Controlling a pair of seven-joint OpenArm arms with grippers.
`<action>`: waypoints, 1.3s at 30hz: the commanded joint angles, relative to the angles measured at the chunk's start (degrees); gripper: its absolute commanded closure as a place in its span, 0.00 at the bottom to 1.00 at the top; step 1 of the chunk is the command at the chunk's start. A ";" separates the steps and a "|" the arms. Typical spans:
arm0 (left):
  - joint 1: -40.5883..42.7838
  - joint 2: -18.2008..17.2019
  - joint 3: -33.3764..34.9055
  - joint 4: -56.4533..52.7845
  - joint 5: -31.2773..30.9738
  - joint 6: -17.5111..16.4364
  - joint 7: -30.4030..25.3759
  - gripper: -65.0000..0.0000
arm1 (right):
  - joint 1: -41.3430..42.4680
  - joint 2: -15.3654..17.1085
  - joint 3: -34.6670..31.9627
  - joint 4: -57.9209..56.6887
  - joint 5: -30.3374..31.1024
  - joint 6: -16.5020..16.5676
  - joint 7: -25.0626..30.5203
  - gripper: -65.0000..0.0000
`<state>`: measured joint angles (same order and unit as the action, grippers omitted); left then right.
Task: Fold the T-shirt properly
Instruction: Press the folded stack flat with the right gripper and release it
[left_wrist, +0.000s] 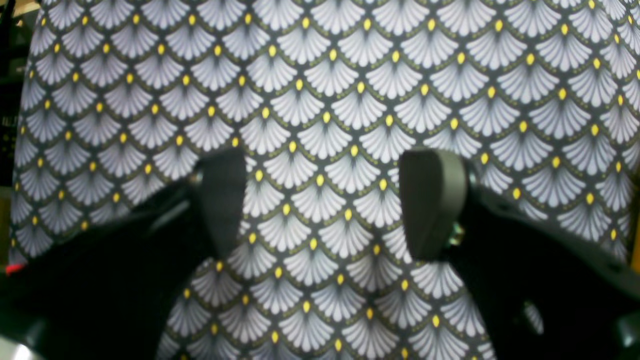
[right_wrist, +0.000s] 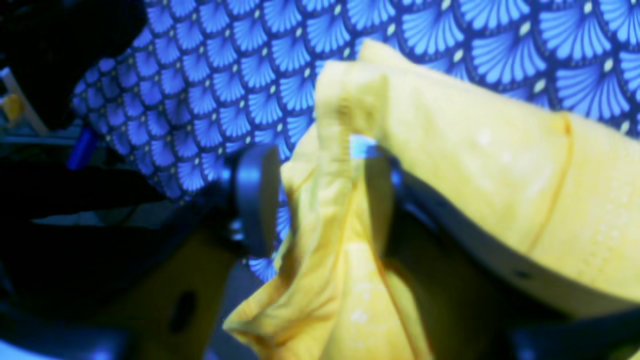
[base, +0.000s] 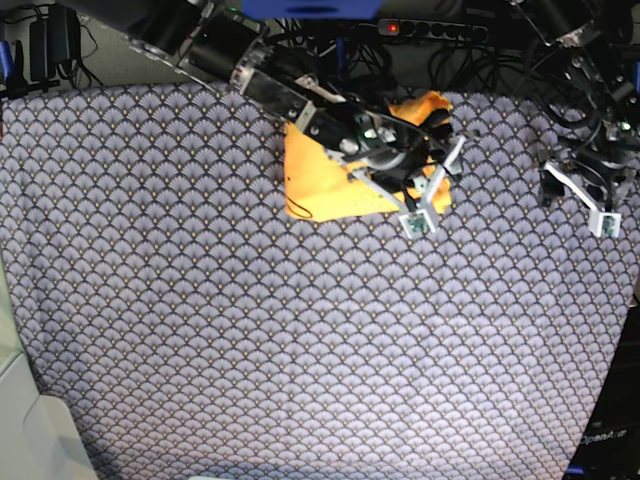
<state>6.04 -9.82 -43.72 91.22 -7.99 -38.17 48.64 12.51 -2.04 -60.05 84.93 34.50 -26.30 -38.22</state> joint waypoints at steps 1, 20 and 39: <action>-0.55 -0.86 -0.19 1.22 -0.58 -0.02 -1.13 0.29 | 1.07 -0.81 0.23 1.98 0.18 2.00 0.99 0.50; 0.07 -1.38 -0.10 0.78 -0.58 -0.38 -1.13 0.29 | -2.45 15.10 0.76 20.70 0.09 3.84 8.55 1.00; 1.12 -1.21 -0.10 1.48 -0.58 -0.38 -1.04 0.29 | -10.27 17.74 0.49 16.92 -8.96 4.37 8.72 1.00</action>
<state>7.75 -10.17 -43.68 91.50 -7.99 -38.76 48.71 1.72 15.73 -59.70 101.01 25.87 -22.22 -30.24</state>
